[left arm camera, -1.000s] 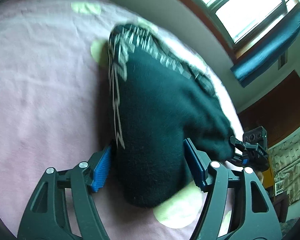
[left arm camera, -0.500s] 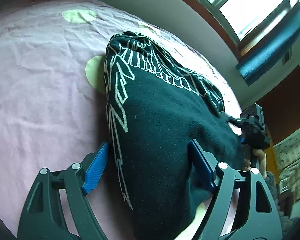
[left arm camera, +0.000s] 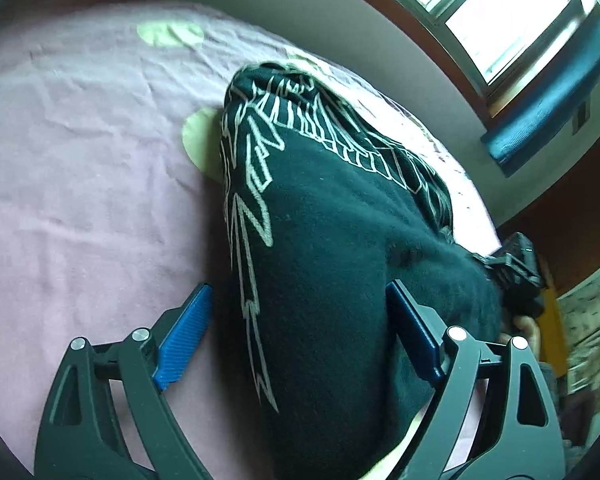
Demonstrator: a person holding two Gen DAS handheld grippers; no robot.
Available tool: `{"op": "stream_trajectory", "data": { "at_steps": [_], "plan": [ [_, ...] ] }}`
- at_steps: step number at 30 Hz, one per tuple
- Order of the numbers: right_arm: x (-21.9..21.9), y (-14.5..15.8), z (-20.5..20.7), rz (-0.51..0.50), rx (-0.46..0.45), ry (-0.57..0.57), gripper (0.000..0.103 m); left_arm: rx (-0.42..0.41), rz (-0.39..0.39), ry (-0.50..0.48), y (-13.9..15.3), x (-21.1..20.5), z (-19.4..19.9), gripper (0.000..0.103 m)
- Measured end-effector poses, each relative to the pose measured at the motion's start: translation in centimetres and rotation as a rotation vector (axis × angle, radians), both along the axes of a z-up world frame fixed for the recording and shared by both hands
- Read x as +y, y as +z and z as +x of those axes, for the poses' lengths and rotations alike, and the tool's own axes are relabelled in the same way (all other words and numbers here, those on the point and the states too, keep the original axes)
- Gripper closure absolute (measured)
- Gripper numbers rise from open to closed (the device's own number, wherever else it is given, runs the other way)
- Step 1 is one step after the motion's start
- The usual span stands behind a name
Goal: Fold small clothes
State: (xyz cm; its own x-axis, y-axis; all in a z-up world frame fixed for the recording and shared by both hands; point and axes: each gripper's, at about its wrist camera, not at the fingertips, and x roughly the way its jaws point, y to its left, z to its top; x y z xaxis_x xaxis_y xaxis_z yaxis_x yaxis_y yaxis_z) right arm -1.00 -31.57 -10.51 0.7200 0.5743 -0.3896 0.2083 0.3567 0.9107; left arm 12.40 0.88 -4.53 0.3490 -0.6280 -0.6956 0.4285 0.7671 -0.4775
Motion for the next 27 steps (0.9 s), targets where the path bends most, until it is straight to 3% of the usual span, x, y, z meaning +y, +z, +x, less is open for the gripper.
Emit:
{"op": "stream_trajectory", "data": {
  "at_steps": [6,11,16,21,27],
  "plan": [
    [1.2,1.4,-5.6,-0.088,0.027,-0.059,0.048,-0.086,0.098,0.060,1.4,0.6,-4.2,0.015],
    [3.6,3.4,-9.7,-0.249,0.081,-0.099,0.034,-0.137,0.153,0.132,2.3,1.6,-8.3,0.011],
    [6.4,5.5,-12.7,-0.481,0.142,-0.130,0.028,-0.215,0.223,0.171,3.3,1.8,-11.3,0.009],
    [9.7,7.1,-15.0,-0.674,0.146,-0.098,0.021,-0.292,0.306,0.206,4.0,1.2,-13.8,0.006],
    [12.4,7.7,-15.2,-0.805,0.145,-0.053,0.020,-0.301,0.339,0.228,4.1,0.7,-15.8,0.005]
  ]
}}
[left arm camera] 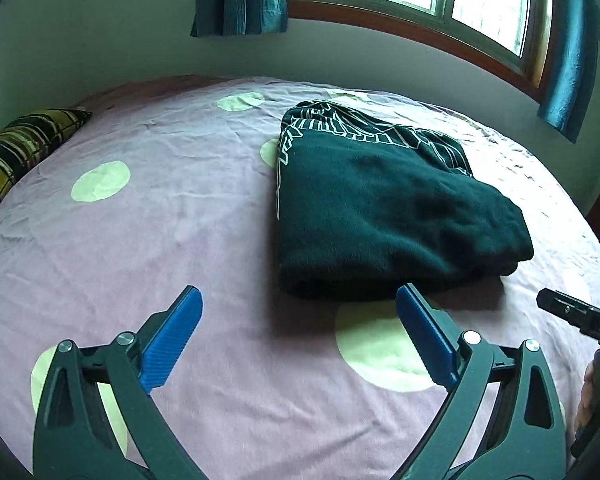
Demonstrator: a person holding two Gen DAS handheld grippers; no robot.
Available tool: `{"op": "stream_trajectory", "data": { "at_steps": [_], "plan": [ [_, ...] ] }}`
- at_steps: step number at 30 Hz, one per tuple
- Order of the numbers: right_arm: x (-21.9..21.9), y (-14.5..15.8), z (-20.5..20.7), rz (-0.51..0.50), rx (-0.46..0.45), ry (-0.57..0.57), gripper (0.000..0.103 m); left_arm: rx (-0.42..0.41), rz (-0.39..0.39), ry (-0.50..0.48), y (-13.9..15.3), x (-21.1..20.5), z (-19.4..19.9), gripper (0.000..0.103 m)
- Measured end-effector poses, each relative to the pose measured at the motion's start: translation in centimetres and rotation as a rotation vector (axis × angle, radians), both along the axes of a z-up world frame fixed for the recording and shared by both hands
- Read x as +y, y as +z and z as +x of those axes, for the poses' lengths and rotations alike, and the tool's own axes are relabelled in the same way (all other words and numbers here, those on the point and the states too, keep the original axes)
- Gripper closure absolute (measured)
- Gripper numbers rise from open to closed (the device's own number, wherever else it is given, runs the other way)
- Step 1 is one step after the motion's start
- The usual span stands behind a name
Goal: Fold small clothes
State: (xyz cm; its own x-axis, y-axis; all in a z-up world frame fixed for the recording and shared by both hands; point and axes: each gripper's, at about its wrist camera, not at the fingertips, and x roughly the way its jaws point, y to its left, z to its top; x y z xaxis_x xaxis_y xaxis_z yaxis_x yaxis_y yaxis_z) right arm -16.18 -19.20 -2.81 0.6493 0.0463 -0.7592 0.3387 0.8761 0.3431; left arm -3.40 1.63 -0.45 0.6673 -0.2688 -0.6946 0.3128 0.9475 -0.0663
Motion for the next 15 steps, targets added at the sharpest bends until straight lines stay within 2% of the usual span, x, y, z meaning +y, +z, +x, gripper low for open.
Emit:
{"op": "stream_trajectory", "data": {
  "at_steps": [5,15],
  "plan": [
    [1.8,0.7,0.4,-0.099,0.001,0.032,0.018,0.002,0.012,0.017,-0.2,0.0,-1.2,0.005],
    [3.1,1.3,-0.1,-0.156,-0.005,0.021,0.017,0.005,0.023,0.044,0.0,-0.2,-1.7,0.005]
  ]
}}
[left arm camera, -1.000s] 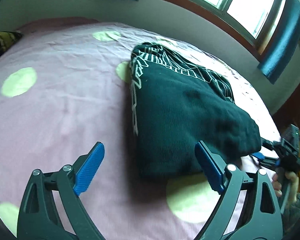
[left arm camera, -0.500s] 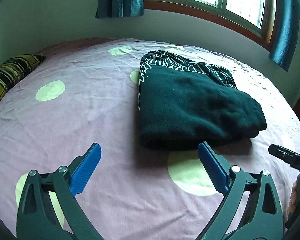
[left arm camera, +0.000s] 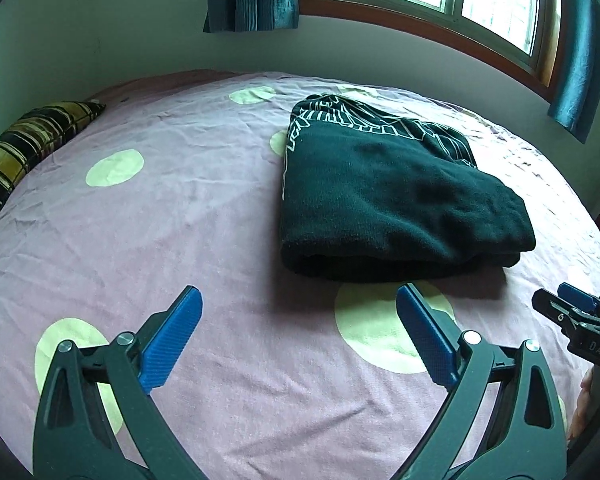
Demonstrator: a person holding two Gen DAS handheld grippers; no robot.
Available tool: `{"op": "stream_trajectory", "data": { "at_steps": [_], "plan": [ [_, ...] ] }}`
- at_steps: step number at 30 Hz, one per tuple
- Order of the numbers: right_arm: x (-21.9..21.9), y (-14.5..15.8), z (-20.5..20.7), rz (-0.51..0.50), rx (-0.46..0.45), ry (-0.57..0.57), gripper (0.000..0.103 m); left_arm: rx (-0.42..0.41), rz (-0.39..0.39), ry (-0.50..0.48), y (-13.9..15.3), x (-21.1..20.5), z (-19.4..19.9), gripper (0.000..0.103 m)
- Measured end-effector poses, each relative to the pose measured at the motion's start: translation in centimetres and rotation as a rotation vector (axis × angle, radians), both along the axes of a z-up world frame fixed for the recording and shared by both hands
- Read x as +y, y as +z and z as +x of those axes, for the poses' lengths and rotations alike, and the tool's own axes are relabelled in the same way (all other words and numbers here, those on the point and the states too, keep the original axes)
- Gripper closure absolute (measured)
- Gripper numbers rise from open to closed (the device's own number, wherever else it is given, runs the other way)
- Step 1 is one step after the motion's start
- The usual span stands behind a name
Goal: Fold small clothes
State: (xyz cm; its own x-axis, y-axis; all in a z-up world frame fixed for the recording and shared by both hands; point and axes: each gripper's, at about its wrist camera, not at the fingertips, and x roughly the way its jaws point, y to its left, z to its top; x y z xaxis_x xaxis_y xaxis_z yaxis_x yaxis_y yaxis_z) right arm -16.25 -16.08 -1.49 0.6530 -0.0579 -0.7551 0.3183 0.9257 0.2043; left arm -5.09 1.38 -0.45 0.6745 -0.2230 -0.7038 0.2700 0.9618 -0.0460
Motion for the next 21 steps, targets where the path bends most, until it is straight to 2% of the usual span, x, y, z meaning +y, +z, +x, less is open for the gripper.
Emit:
{"op": "stream_trajectory", "data": {
  "at_steps": [21],
  "plan": [
    [-0.04,0.15,-0.12,0.027,-0.012,-0.010,0.017,-0.039,0.029,0.006,0.69,-0.86,-0.88,0.005]
  ]
}}
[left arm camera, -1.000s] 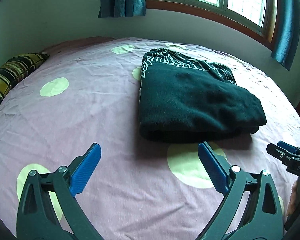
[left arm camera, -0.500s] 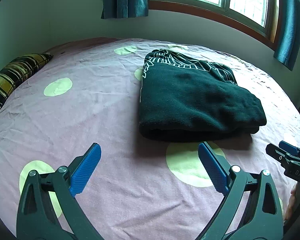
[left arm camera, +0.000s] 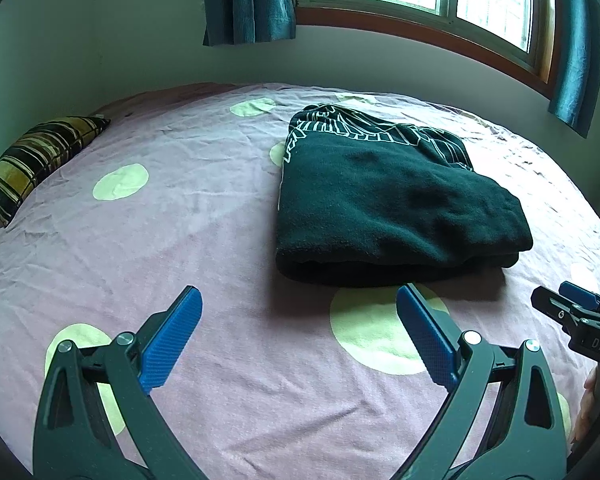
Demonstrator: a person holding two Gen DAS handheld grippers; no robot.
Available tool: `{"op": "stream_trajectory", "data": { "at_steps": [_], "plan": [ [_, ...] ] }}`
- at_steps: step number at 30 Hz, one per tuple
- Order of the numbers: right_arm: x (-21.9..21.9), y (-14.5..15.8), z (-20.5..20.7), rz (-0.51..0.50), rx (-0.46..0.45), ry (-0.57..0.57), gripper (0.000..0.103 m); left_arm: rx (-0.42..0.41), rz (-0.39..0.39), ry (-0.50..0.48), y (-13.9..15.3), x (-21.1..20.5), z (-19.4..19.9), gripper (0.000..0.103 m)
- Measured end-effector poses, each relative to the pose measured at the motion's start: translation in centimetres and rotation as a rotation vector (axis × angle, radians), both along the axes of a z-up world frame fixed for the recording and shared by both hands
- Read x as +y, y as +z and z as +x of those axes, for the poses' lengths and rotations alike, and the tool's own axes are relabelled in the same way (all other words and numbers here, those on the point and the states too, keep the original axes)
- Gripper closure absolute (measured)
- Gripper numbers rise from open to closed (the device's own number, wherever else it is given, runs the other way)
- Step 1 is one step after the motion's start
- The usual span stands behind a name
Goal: Fold small clothes
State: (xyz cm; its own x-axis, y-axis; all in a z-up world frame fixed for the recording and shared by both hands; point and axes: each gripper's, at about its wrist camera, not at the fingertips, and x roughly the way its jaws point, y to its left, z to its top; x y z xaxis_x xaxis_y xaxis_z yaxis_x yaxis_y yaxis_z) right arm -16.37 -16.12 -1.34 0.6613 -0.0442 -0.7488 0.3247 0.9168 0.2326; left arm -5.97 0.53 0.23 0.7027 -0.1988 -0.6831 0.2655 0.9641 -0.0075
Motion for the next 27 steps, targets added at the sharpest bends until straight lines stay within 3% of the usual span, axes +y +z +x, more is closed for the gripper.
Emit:
{"op": "stream_trajectory", "data": {
  "at_steps": [27],
  "plan": [
    [-0.53,0.00,0.06,0.017,0.002,-0.017,0.017,-0.004,0.002,0.007,0.21,0.11,0.12,0.005]
  ]
}}
